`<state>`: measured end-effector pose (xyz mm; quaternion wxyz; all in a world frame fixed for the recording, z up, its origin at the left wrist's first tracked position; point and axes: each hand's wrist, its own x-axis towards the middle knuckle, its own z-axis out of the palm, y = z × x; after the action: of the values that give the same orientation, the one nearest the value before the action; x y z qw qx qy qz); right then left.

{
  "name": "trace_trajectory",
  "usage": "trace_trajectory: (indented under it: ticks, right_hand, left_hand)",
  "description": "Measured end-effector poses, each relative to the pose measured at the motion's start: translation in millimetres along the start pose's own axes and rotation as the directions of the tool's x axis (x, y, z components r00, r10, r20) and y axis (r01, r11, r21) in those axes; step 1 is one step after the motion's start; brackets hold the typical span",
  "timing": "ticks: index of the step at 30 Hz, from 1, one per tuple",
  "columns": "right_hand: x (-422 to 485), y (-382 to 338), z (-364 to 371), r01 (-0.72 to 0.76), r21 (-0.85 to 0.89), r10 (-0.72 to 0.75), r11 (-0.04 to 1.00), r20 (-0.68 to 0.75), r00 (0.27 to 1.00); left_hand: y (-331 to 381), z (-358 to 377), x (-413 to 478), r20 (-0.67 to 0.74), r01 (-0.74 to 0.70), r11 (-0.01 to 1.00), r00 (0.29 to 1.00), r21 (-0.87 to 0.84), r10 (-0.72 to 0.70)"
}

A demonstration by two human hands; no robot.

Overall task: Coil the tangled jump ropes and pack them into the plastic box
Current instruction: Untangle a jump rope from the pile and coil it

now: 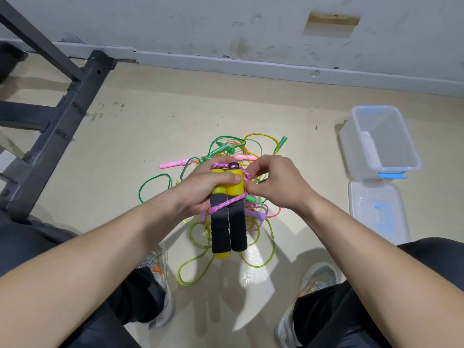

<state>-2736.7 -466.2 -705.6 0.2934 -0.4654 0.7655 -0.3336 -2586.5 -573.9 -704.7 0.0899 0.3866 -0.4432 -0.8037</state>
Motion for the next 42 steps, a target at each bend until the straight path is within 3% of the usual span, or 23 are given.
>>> trace_trajectory:
  ticks: [5, 10, 14, 19, 22, 24, 27, 29, 31, 35, 40, 41, 42]
  right_hand:
    - [0.3, 1.3, 2.8, 0.133, -0.241, -0.092, 0.961, 0.177, 0.98]
    - [-0.5, 0.4, 5.0, 0.092, -0.318, -0.022, 0.944, 0.218, 0.976]
    - [0.7, -1.0, 6.4, 0.102, -0.366, 0.005, 0.925, 0.282, 0.959]
    - [-3.3, -0.5, 15.8, 0.203, -0.579, 0.025, 0.79, 0.361, 0.932]
    - [0.1, 3.7, 13.7, 0.114, -0.403, 0.062, 0.908, 0.399, 0.915]
    - [2.7, 6.9, 8.3, -0.092, -0.14, 0.144, 0.986, 0.421, 0.895]
    - [1.3, 6.1, 6.5, -0.438, 0.229, 0.29, 0.869, 0.479, 0.828]
    - [0.2, 5.6, 10.5, -0.551, 0.306, 0.338, 0.777, 0.536, 0.774]
    - [-0.6, 5.9, 15.6, -0.552, 0.325, 0.335, 0.768, 0.53, 0.779]
    - [-0.1, 14.2, 21.2, -0.416, 0.45, 0.263, 0.79, 0.363, 0.894]
    - [-1.3, 9.8, 27.5, -0.368, 0.742, 0.26, 0.56, 0.265, 0.929]
    - [-0.6, 9.1, 28.3, -0.356, 0.762, 0.269, 0.541, 0.244, 0.932]
    - [0.6, 9.9, 28.8, -0.33, 0.741, 0.263, 0.585, 0.212, 0.941]
  left_hand:
    - [-6.4, -2.5, 3.4, 0.0, 0.006, 0.957, 1.0, 0.289, -0.007]
    - [-6.5, -1.7, 6.0, 0.027, -0.043, 0.842, 0.999, 0.538, 0.034]
    - [-8.8, -4.0, 8.3, -0.016, -0.008, 0.815, 1.0, 0.579, 0.021]
    - [-12.3, -5.4, 8.5, -0.034, -0.007, 0.819, 0.999, 0.574, 0.032]
    - [-6.1, -12.7, 7.0, 0.058, -0.037, 0.79, 0.998, 0.612, 0.001]
    - [-1.4, -18.9, 6.7, 0.123, -0.081, 0.727, 0.992, 0.682, -0.004]
    - [4.1, -20.8, 8.2, 0.185, -0.168, 0.611, 0.982, 0.773, 0.036]
    - [3.9, -19.7, 10.0, 0.206, -0.214, 0.512, 0.976, 0.832, 0.072]
    - [2.2, -21.3, 12.3, 0.219, -0.245, 0.463, 0.97, 0.852, 0.11]
    - [1.1, -26.1, 15.3, 0.157, -0.246, 0.499, 0.964, 0.831, 0.213]
    - [10.1, -26.2, 19.3, 0.088, -0.234, 0.533, 0.955, 0.813, 0.284]
    - [12.5, -26.8, 20.5, 0.091, -0.234, 0.532, 0.955, 0.814, 0.281]
    - [13.9, -28.1, 20.9, 0.09, -0.23, 0.532, 0.957, 0.815, 0.276]
